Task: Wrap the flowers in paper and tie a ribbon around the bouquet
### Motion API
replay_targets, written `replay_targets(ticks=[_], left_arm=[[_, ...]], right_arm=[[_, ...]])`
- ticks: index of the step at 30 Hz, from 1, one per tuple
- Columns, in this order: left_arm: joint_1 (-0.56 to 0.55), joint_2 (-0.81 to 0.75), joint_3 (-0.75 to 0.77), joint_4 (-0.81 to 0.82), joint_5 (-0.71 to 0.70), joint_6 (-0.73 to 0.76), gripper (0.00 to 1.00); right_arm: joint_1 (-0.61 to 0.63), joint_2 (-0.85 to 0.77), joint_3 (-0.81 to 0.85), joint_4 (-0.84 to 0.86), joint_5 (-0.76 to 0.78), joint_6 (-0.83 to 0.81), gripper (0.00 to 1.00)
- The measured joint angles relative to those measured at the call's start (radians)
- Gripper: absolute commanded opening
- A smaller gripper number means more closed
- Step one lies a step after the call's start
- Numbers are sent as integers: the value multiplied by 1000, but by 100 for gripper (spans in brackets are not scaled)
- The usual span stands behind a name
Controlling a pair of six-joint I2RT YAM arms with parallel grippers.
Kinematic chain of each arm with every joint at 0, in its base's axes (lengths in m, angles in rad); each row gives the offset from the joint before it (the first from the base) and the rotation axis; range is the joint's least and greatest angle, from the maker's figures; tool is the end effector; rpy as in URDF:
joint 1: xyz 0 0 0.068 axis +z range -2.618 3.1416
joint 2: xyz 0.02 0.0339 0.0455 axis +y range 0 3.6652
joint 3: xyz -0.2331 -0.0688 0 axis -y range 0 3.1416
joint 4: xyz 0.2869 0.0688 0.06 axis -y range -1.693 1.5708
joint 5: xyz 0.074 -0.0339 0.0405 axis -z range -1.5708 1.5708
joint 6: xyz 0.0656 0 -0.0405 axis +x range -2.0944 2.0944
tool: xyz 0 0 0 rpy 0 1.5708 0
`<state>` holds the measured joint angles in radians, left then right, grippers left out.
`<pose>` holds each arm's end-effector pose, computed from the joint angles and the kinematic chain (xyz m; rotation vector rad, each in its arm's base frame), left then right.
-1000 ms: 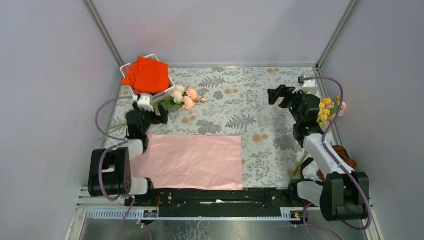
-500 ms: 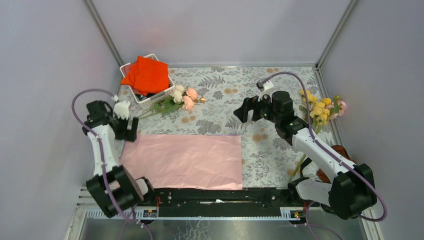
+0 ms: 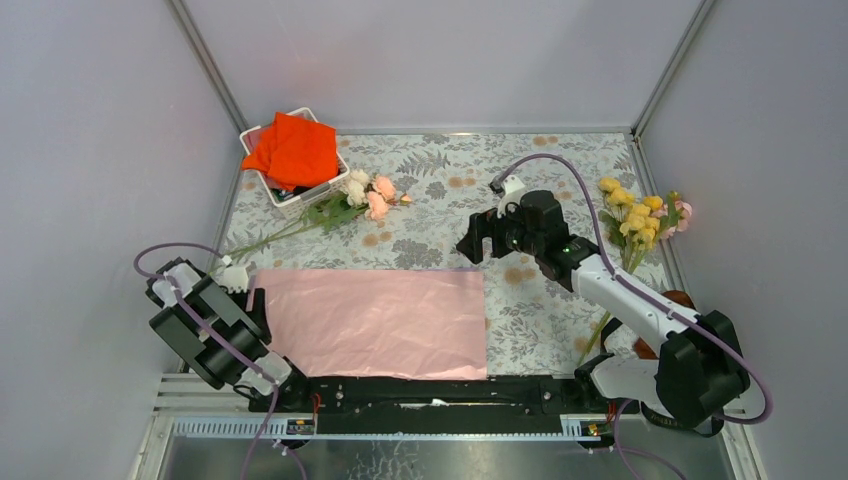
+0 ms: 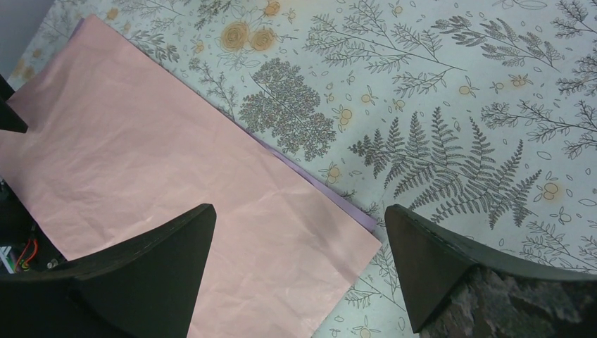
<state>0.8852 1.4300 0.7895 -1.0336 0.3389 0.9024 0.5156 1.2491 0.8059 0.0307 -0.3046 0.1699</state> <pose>0.1683 0.1713 0.0858 -0.0007 2.9110 -0.4293 0.3003 0.1928 0.2111 -0.5499 1.9648 0.7396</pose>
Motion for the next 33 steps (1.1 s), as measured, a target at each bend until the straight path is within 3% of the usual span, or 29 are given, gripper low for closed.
replay_targets(ticks=[3, 4, 5, 9, 13, 20, 22, 25, 28, 33], left_arm=[[1, -2, -1, -25, 21, 28, 18], [2, -2, -1, -31, 29, 50, 8], [2, -2, 0, -40, 34, 45, 5], [1, -16, 29, -134, 92, 106, 1], [-39, -123, 145, -278, 185, 173, 0], [-479, -387, 437, -367, 381, 155, 0], [-539, -399, 576, -390, 455, 149, 0], [-583, -403, 795, -385, 588, 156, 0], [-619, -426, 908, -389, 694, 186, 0], [-642, -447, 953, -399, 803, 251, 0]], right_arm=[[5, 5, 4, -9, 15, -2, 100], [6, 7, 10, -20, 24, -2, 100], [8, 8, 16, -28, 28, -2, 100], [14, 9, 48, -66, 42, -1, 100], [19, 8, 74, -92, 30, -2, 100], [26, 3, 180, -127, -197, -84, 100], [30, -5, 213, -117, -263, -135, 100], [31, -5, 293, -96, -351, -229, 100], [32, 6, 398, -59, -434, -330, 100], [32, 114, 593, -21, -562, -438, 100]])
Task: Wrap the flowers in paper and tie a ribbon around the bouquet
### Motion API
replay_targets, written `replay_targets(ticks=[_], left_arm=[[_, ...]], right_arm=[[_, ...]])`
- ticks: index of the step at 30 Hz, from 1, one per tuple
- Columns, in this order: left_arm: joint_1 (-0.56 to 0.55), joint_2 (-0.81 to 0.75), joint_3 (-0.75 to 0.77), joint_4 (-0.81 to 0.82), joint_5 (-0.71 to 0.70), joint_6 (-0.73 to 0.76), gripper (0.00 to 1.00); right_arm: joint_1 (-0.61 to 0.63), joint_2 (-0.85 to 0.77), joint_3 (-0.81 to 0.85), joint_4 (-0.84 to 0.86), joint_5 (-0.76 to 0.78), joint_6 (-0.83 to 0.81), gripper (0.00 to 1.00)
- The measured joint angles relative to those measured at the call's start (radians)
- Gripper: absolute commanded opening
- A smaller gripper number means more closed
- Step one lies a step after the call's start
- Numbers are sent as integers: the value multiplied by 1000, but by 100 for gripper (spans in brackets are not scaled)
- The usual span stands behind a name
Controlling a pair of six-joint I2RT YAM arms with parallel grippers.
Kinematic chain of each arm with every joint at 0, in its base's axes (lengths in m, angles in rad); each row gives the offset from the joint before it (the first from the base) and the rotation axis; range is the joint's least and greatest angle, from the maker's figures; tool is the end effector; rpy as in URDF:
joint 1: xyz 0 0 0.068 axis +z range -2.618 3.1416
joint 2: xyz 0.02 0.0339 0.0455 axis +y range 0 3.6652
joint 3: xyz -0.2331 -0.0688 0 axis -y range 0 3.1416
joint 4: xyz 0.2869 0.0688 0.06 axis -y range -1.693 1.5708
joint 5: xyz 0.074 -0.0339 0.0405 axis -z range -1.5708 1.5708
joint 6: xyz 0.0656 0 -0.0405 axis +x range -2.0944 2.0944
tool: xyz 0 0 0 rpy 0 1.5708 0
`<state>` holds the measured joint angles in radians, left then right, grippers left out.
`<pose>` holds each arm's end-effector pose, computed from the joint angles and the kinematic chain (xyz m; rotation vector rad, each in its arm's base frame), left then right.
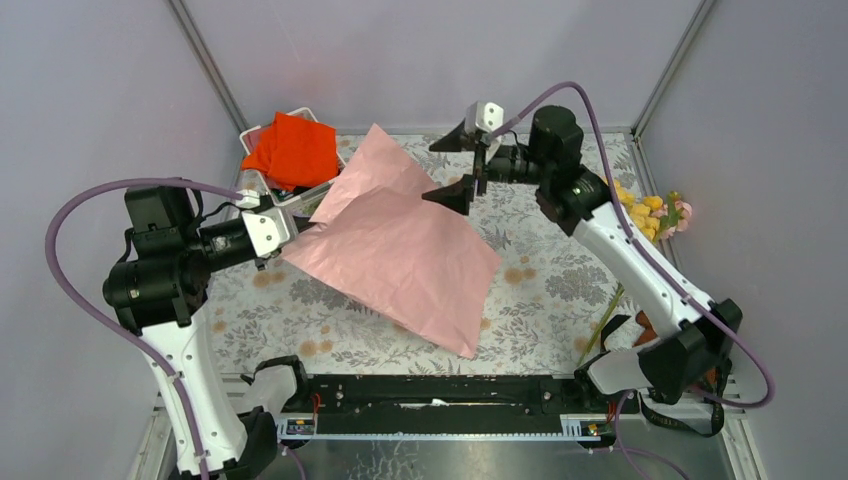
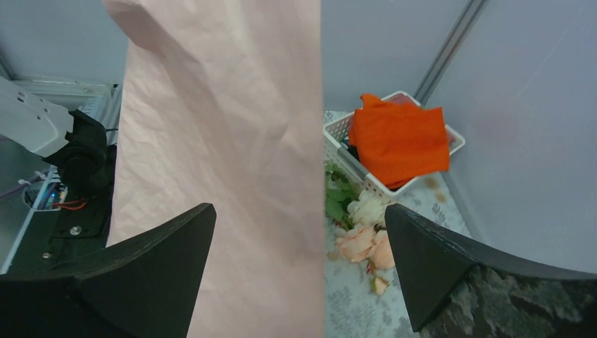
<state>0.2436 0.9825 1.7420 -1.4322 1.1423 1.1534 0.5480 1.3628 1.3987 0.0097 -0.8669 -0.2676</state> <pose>0.1469 -0.0250 0.4854 1.2644 1.3432 -0.3211 0.2921 0.2369 0.4171 -1.2181 1.0510 0.8753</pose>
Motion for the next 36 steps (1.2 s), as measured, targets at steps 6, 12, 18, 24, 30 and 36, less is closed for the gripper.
replay_targets(ticks=[6, 12, 18, 24, 30, 36], left_arm=[[-6, 47, 9, -7, 65, 68, 0], [-7, 79, 14, -7, 101, 105, 0], [-8, 84, 6, 9, 102, 94, 5], [-8, 61, -112, 323, -31, -299, 98], [-8, 117, -143, 584, -264, -633, 99], [-8, 131, -144, 688, -382, -790, 98]], right_arm=[[0, 145, 154, -38, -89, -60, 100], [14, 215, 154, -13, -202, -8, 67], [33, 237, 142, 19, -235, 106, 0], [31, 218, 185, -143, -42, 199, 0], [-40, 84, 228, -330, 391, 344, 0], [-220, -118, 243, -373, 1024, 340, 0]])
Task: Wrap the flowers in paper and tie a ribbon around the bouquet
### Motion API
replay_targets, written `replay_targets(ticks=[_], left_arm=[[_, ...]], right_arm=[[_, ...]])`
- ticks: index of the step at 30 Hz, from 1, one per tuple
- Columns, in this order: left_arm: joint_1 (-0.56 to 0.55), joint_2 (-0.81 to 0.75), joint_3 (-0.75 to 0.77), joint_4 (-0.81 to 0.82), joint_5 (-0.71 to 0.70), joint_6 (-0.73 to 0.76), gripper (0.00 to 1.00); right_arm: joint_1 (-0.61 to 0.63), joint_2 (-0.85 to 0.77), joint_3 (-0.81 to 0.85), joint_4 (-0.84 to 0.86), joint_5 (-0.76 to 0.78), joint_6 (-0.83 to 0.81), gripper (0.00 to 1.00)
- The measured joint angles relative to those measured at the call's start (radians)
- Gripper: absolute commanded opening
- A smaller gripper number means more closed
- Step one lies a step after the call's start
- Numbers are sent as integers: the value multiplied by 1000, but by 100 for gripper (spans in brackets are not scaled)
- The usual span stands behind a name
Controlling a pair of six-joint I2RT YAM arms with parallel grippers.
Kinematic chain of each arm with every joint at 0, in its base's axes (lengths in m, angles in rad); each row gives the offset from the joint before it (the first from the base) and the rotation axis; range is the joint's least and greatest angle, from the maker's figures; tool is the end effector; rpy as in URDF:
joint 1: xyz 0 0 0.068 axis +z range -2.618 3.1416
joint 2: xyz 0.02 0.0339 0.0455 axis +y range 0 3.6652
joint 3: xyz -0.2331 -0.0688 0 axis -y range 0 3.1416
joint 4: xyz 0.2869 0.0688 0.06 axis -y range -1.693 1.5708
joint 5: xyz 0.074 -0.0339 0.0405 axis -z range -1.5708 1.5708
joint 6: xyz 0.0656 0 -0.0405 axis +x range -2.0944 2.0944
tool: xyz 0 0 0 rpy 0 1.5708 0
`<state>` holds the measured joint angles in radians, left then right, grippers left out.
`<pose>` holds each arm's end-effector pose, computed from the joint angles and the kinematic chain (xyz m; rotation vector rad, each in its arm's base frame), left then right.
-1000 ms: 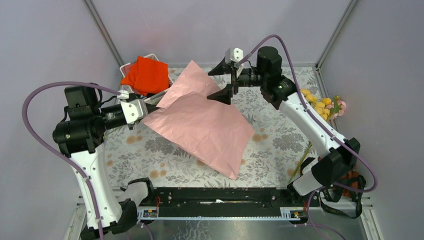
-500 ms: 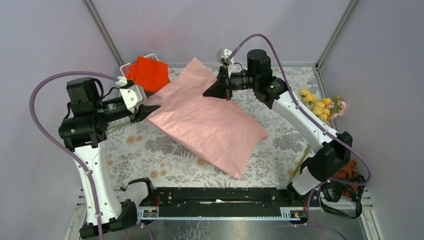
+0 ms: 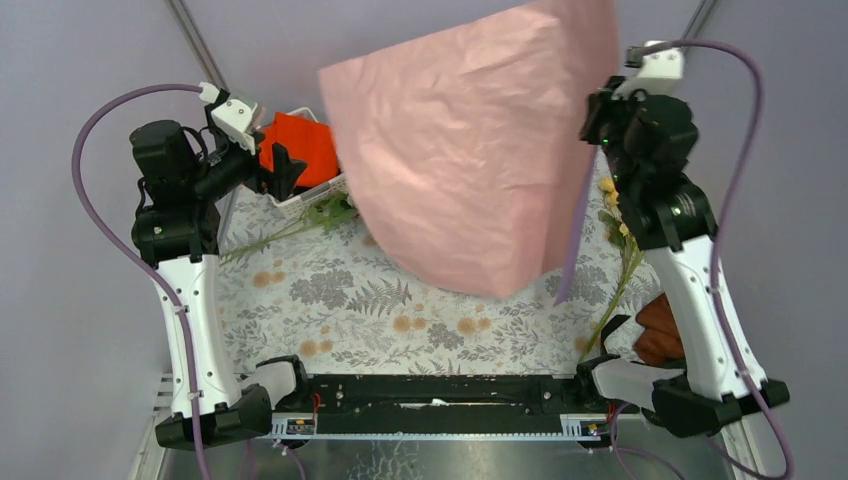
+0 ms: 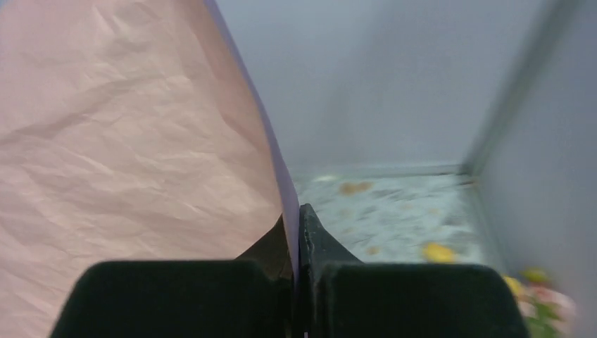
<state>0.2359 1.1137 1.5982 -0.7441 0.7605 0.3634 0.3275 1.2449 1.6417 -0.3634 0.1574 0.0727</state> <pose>0.2639 0.0169 0.4782 0.6251 1.6508 -0.2613 0.3115 0.0950 0.5052 -0.0709 1.5394 0.1970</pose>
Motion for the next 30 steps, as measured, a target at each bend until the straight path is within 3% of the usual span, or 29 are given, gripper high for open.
replay_targets(ticks=[3, 6, 12, 17, 22, 25, 26, 30], left_arm=[[0, 6, -15, 27, -27, -40, 98], [-1, 20, -40, 37, -44, -61, 96], [-23, 55, -105, 40, -58, -84, 93], [-65, 61, -156, 40, -63, -98, 90], [-93, 61, -202, 36, -61, -99, 87], [-98, 66, -229, 29, -57, -93, 82], [-99, 69, -239, 28, -57, -89, 81], [-99, 80, -303, 22, -55, -76, 80]], right_arm=[[1, -86, 12, 54, 292, -118, 0], [2, -131, 34, 145, 488, -248, 0], [2, -129, 101, 278, 721, -428, 0], [53, -45, 179, 141, 748, -355, 0], [322, 122, 135, 2, 755, -258, 0], [419, 287, 115, -87, 649, -144, 0], [441, 375, 80, -122, 547, -65, 0], [481, 487, -6, -141, 348, 78, 0]])
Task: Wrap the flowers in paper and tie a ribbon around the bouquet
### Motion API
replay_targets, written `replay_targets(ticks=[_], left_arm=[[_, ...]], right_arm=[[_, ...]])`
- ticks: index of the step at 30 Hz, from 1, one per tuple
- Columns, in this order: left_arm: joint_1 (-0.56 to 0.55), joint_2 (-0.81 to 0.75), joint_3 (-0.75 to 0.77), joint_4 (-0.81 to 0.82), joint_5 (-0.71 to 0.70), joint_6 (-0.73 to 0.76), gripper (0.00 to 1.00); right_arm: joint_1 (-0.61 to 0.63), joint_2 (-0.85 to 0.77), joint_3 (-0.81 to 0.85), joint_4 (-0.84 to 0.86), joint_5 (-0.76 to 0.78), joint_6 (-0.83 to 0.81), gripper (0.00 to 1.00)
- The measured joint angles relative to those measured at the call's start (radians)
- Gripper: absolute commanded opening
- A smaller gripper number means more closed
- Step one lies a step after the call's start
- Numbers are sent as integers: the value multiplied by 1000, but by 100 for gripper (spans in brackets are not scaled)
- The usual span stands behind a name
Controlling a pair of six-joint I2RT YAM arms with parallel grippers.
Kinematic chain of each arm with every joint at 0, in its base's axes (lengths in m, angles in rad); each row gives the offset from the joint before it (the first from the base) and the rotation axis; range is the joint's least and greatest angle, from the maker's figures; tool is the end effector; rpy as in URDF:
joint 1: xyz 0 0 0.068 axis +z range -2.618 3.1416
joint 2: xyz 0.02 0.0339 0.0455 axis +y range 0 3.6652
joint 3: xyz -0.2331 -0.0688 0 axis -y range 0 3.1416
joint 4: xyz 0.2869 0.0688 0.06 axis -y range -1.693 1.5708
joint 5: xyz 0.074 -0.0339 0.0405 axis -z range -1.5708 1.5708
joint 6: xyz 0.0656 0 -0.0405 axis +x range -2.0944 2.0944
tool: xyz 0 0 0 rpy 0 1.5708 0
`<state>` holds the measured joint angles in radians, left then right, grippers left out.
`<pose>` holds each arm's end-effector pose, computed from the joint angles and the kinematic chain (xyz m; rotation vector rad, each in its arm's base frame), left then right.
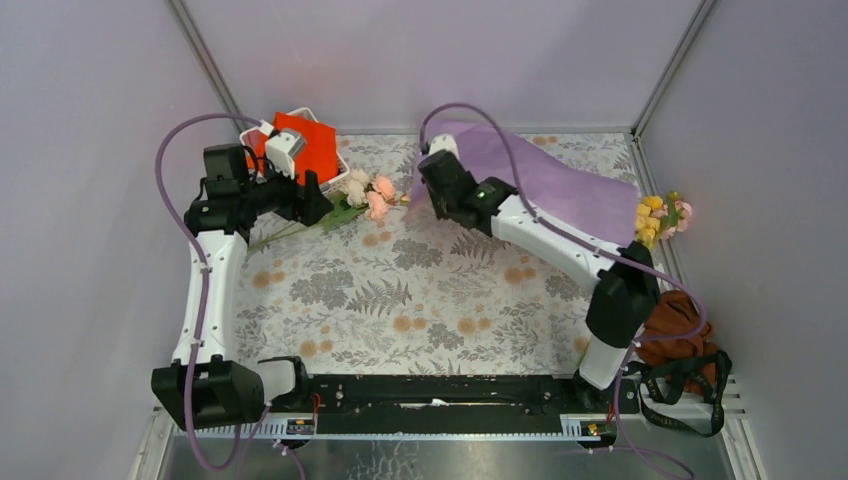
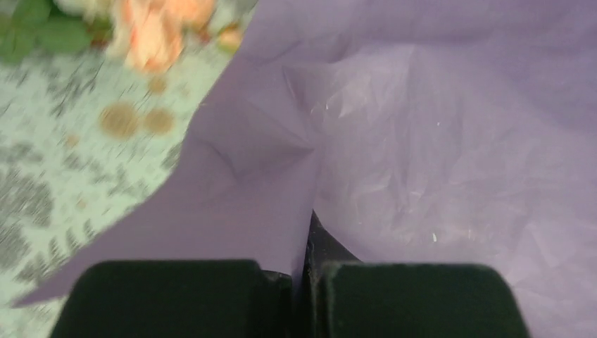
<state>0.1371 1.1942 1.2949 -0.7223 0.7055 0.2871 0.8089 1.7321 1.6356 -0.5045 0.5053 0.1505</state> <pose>0.3173 0.0008 0.3466 0.5358 1.9984 -0.5118 0.3386 0.3088 0.3013 -0.4027 2.0494 0.0292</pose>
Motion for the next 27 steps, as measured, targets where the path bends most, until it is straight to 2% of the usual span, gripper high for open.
replay_targets(ticks=[5, 11, 14, 19, 22, 27], left_arm=[[0, 24, -84, -20, 14, 2, 92], [0, 73, -159, -7, 24, -95, 99], [0, 90, -222, 24, 14, -230, 99], [-6, 90, -343, 122, 11, -538, 99], [-55, 91, -380, 184, -10, -692, 99], [-104, 104, -411, 246, -29, -850, 99]], right_arm=[[40, 69, -151, 106, -248, 225, 0], [109, 138, -221, 288, -308, 388, 0], [120, 155, -247, 332, -296, 425, 0], [122, 164, -275, 368, -272, 457, 0], [133, 170, -284, 379, -260, 468, 0], [154, 173, -294, 383, -260, 479, 0]])
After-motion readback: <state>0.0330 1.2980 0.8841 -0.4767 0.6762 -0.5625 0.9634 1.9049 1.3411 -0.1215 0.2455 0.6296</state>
